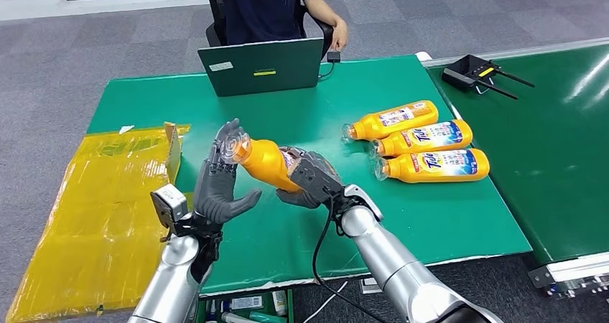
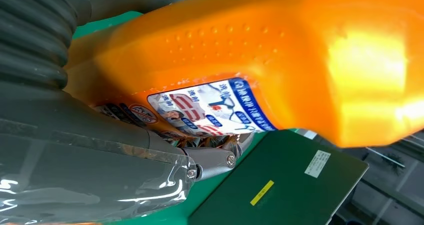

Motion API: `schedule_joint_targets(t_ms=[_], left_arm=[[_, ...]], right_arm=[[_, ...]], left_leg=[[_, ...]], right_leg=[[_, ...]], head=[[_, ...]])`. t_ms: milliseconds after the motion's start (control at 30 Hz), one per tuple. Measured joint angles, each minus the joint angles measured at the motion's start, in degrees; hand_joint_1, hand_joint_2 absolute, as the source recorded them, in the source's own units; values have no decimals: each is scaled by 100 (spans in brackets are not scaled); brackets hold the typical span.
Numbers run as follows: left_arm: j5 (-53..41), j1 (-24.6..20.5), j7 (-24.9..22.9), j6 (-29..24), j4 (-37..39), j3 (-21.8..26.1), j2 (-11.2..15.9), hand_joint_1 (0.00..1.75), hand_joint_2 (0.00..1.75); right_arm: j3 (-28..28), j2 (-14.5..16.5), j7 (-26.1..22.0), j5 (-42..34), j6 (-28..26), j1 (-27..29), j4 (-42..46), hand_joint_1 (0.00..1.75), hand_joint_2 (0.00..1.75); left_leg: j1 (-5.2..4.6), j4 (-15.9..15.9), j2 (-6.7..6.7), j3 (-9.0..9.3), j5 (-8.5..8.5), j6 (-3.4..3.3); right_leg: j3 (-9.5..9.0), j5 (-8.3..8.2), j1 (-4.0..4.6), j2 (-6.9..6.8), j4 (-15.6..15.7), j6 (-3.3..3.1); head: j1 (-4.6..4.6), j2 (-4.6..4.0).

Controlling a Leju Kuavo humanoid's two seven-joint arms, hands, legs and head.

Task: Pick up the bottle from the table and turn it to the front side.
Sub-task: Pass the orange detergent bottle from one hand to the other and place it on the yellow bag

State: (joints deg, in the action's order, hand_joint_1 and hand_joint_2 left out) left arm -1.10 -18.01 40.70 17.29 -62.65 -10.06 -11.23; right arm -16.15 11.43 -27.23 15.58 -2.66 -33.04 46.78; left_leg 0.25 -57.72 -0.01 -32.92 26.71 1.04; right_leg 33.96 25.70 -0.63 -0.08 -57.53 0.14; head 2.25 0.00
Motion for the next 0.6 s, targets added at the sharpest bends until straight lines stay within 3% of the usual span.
schedule_joint_targets(t_ms=[600], left_arm=[[199,-101,-42,69,325,-94,-56,0,175]], right_arm=[[-4,255,-133,-114,60,-182,-119,175,175]], left_leg=[[1,0,1,-3,-2,3]], right_leg=[[8,0,1,3,0,-1]], head=[[0,0]])
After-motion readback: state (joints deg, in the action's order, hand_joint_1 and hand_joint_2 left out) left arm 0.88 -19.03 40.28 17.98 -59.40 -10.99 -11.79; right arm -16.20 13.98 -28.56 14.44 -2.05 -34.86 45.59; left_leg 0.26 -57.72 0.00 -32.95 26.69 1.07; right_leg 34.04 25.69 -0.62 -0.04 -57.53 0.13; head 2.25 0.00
